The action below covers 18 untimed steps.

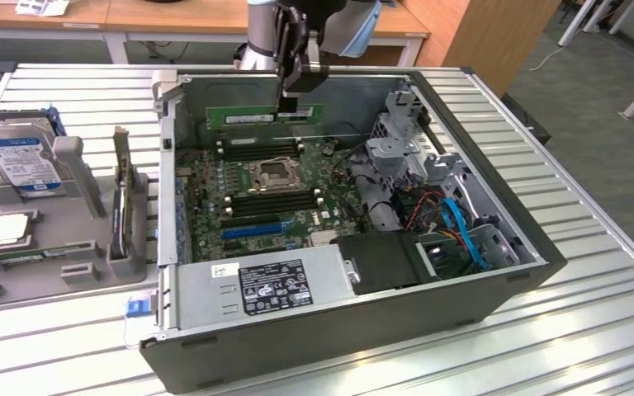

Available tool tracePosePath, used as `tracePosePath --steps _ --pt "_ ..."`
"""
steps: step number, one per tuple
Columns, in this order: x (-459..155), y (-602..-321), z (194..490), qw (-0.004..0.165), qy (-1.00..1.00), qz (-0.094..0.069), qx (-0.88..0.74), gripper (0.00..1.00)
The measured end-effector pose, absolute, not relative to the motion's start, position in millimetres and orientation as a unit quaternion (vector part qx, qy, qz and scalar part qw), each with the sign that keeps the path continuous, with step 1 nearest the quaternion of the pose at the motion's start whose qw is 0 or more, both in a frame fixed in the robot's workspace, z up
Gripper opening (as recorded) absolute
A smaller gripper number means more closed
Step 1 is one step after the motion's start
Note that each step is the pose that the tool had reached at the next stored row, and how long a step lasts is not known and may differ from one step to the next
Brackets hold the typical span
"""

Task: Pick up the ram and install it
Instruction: 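Pick up the ram and move it above insertion slot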

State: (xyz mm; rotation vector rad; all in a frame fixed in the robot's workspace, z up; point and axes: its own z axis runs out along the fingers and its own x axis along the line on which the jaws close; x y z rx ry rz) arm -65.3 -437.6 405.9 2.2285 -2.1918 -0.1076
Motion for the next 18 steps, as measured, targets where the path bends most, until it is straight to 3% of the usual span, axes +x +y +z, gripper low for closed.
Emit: tracePosePath --steps 18 --pt "-65.3 -436.8 389.1 0.004 -0.701 -0.037 0.712 0.11"
